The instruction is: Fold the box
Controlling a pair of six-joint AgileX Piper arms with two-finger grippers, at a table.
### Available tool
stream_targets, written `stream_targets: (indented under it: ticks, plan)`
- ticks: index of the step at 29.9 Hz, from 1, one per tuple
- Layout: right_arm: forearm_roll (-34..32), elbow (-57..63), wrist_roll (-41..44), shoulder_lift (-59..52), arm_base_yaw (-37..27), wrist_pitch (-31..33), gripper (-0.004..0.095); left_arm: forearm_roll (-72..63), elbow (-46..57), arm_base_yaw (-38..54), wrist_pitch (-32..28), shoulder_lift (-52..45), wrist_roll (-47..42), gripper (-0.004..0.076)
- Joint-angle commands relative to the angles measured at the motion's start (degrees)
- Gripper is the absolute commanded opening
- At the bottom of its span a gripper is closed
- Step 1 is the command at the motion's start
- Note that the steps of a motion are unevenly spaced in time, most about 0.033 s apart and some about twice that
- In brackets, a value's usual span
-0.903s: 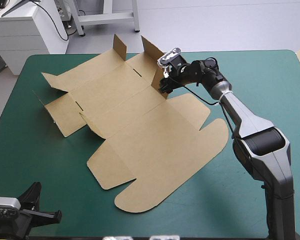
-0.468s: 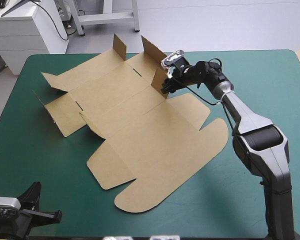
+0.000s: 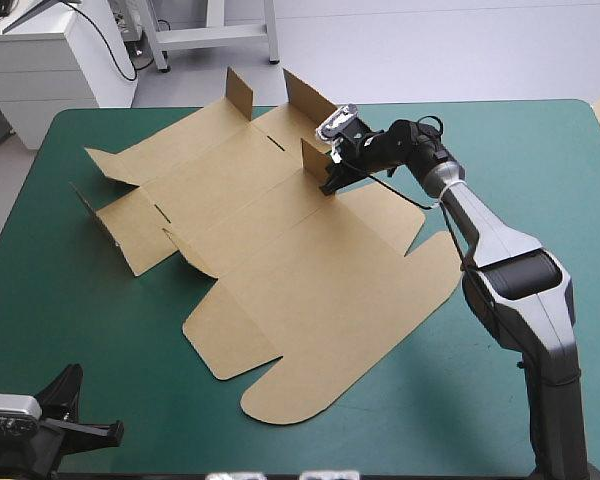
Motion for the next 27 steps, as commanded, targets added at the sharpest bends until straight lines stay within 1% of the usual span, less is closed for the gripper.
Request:
stream_targets:
  ticks: [1, 5, 9, 11, 15, 22, 25, 27]
  plan:
    - [1.02, -3.10, -8.94, -3.96, -0.24, 3.12, -0.0021, -0.62, -1.21, -0.32, -4.32, -0.31, -0.51, -0.0008]
    - [-0.35, -4.55, -14.85, -3.96, -0.24, 7.54, -0.0021, -0.62, -1.21, -0.32, -4.32, -0.31, -0.51, -0.0008]
    - [-0.79, -5.98, -18.42, -3.96, -0.16, 10.21, -0.0021, -0.62, -1.21, -0.32, -4.32, -0.31, -0.51, -0.0008]
    - [-2.12, -6.22, -20.08, -3.96, 0.35, 11.08, -0.0021, -0.62, -1.21, -0.32, -4.32, -0.31, -0.51, -0.0008]
    - [-5.94, -7.35, -21.99, -4.07, 1.84, 14.36, -0.0021, -0.62, -1.21, -0.32, -4.32, -0.31, -0.51, -0.0008]
    - [-9.56, -10.19, -22.81, -4.32, 5.86, 20.24, -0.0021, -0.62, -1.21, -0.32, -4.32, -0.31, -0.51, -0.0008]
    - [-11.04, -11.92, -22.81, -4.41, 8.43, 20.67, -0.0021, -0.62, -1.21, -0.32, -4.32, -0.31, -0.51, -0.0008]
    - [-12.19, -12.84, -22.81, -4.41, 10.06, 19.66, -0.0021, -0.62, -1.21, -0.32, -4.32, -0.31, -0.51, -0.0008]
